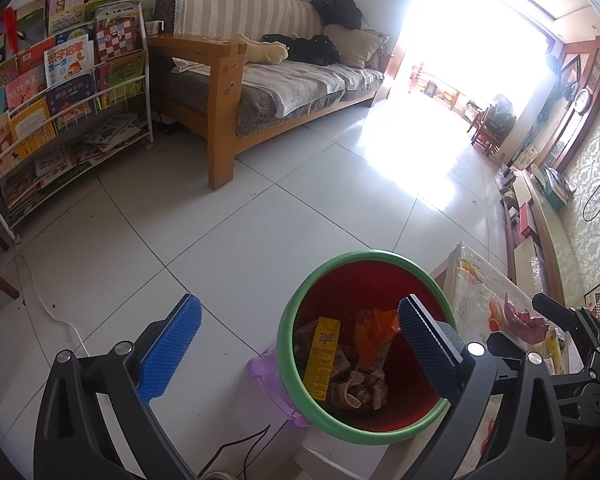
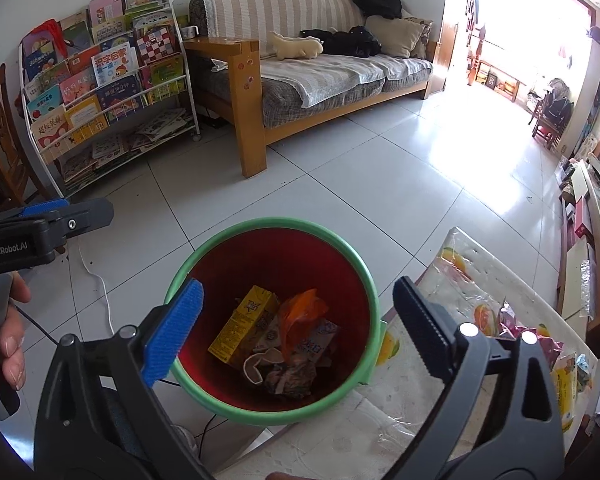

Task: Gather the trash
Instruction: 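Open the right tool over the bucket to drop the orange bag, then move both tools back over the table toward the remaining trash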

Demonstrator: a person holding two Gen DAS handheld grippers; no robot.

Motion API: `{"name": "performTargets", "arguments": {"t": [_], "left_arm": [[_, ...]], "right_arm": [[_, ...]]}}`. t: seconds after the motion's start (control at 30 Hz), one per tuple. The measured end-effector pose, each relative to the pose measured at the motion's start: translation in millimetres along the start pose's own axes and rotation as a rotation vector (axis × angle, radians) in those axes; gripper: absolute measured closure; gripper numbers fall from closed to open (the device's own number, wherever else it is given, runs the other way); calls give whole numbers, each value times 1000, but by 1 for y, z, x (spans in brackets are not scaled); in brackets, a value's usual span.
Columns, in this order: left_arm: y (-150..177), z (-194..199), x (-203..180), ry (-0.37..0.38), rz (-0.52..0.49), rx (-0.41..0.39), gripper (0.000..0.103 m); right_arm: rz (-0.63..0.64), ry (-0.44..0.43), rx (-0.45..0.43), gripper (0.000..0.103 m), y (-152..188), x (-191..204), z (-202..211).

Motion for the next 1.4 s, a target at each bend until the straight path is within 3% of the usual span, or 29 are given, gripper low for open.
{"name": "performTargets", "arguments": {"t": [0.3, 0.9, 1.1, 1.4], "left_arm": [[10, 14, -78, 114, -93, 5, 8], [77, 48, -251, 325, -321, 97, 8], [98, 31, -297, 342, -411, 144, 8], [112, -20, -353, 319, -632, 192, 8]], "right_arm": [[-64, 97, -38, 8, 17, -56, 53], [-287, 350, -1, 6, 141, -208, 163], [-347, 390, 16, 6, 169, -246, 177], [-382, 376, 57, 6, 182, -272, 149]]}}
Point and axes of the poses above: each gripper's, at about its wrist camera, not at the fingertips, and z roughly against the way its jaws point, x to its left, y to its underside, the point moved 5 cm from there along -z, roughly the way its jaws point, and after that the axes turned 7 degrees about -x, right-handed, at the moved point
